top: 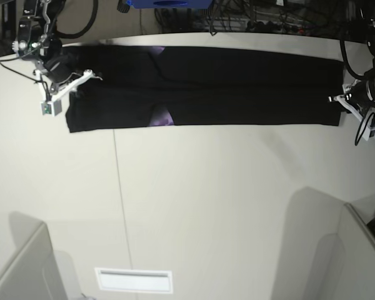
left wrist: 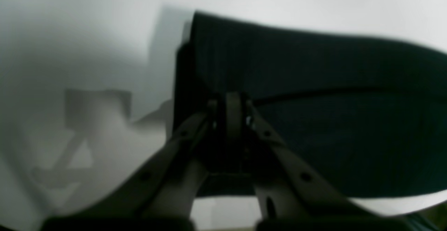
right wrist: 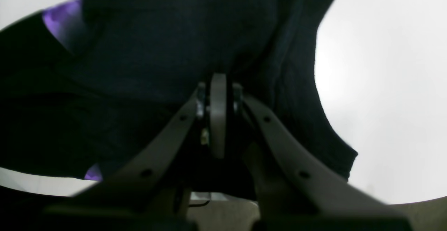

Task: Fold the T-shirt properly
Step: 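Lower the hem onto the shoulder edge and open both grippers, then grasp both ends of the folded black strip with both grippers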

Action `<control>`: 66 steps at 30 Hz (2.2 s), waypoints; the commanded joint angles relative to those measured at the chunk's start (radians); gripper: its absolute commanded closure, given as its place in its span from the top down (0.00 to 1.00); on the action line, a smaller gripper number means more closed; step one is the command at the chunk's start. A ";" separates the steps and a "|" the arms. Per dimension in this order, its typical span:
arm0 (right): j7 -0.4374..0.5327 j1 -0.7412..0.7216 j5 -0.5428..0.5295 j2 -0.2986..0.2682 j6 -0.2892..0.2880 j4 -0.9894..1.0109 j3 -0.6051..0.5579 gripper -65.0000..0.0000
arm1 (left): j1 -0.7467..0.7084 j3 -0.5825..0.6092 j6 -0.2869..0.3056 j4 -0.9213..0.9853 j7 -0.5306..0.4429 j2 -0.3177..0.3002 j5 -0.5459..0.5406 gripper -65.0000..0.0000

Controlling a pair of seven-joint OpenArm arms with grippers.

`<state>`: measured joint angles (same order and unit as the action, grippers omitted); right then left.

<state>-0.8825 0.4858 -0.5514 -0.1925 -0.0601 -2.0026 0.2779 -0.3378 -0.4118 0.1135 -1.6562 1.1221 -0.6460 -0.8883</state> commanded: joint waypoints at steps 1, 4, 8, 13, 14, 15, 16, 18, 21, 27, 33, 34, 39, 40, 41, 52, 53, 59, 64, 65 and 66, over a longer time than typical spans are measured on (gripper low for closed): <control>0.019 0.006 -0.011 -0.009 0.004 -0.014 0.008 0.00 | -0.001 -0.014 0.004 -0.016 -0.007 -0.024 -0.005 0.00; 0.019 0.017 -0.009 -0.009 0.004 -0.014 0.008 0.00 | -0.010 -0.014 0.004 -0.016 -0.007 -0.027 -0.005 0.00; 0.019 0.026 -0.009 -0.009 0.004 -0.014 0.008 0.00 | -0.011 -0.012 0.004 -0.014 -0.007 -0.028 -0.005 0.00; 0.019 0.024 -0.009 -0.009 0.006 0.015 0.008 0.00 | -0.011 -0.003 0.004 -0.016 -0.006 -0.018 0.080 0.00; 0.019 0.024 -0.009 -0.009 0.006 0.027 0.008 0.00 | -0.011 -0.003 0.004 -0.016 -0.004 -0.002 0.111 0.00; 0.019 0.024 -0.009 -0.009 0.006 0.036 0.008 0.00 | -0.011 -0.005 0.004 -0.016 -0.004 0.010 0.134 0.00; 0.019 0.026 -0.009 -0.009 0.006 0.042 0.008 0.00 | -0.011 -0.005 0.004 -0.016 -0.004 0.015 0.149 0.00; 0.021 0.027 -0.009 -0.009 0.006 0.045 0.008 0.00 | -0.011 -0.005 0.004 -0.016 -0.004 0.024 0.166 0.00; 0.021 0.031 -0.009 -0.008 0.006 0.042 0.010 0.00 | -0.011 -0.005 0.004 -0.017 -0.001 0.027 0.165 0.00; 0.029 0.047 -0.011 -0.008 0.075 0.033 0.010 0.19 | -0.011 -0.011 0.004 -0.019 -0.001 0.025 0.166 0.08; 0.029 0.052 -0.011 -0.008 0.085 -0.001 0.011 0.36 | -0.011 -0.017 0.004 -0.078 -0.003 0.024 0.166 0.65; 0.029 0.052 -0.011 -0.008 0.085 -0.002 0.017 0.36 | -0.011 -0.029 0.004 -0.095 -0.003 0.025 0.165 0.75; 0.050 0.052 -0.016 0.032 0.081 -0.016 0.120 0.37 | -0.011 -0.235 0.010 -0.210 -0.001 0.099 0.162 1.00; 0.079 0.057 -0.017 0.035 0.079 -0.017 0.136 0.37 | -0.011 -0.275 0.028 -0.238 -0.001 0.121 0.162 0.99; 0.121 0.060 -0.019 0.035 0.078 -0.017 0.139 0.37 | -0.011 -0.315 0.065 -0.256 -0.001 0.147 0.162 0.94; 0.336 0.101 -0.011 0.072 -0.042 -0.011 0.065 0.37 | -0.048 -0.576 0.555 0.055 -0.009 0.292 0.169 0.90; 0.336 0.100 -0.011 0.074 -0.042 -0.011 0.063 0.37 | -0.045 -0.579 0.579 0.087 -0.009 0.291 0.169 0.90; 0.336 0.083 -0.011 0.077 -0.043 -0.010 0.048 0.37 | -0.001 -0.556 0.585 0.147 -0.010 0.294 0.171 0.90; 0.336 0.083 -0.011 0.075 -0.043 -0.010 0.016 0.37 | 0.015 -0.485 0.585 0.172 -0.020 0.297 0.171 0.90; 0.336 0.084 -0.011 0.075 -0.043 -0.010 0.008 0.37 | 0.019 -0.470 0.585 0.184 -0.041 0.297 0.171 0.90; 0.336 0.086 -0.011 0.077 -0.043 -0.010 -0.001 0.37 | 0.021 -0.456 0.585 0.202 -0.063 0.297 0.171 0.90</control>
<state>-0.5674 0.5697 -0.5491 -0.1123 -0.0982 -1.9961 0.2775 -0.3206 -0.8631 0.6895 -1.4391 1.0664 -0.3313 -0.7044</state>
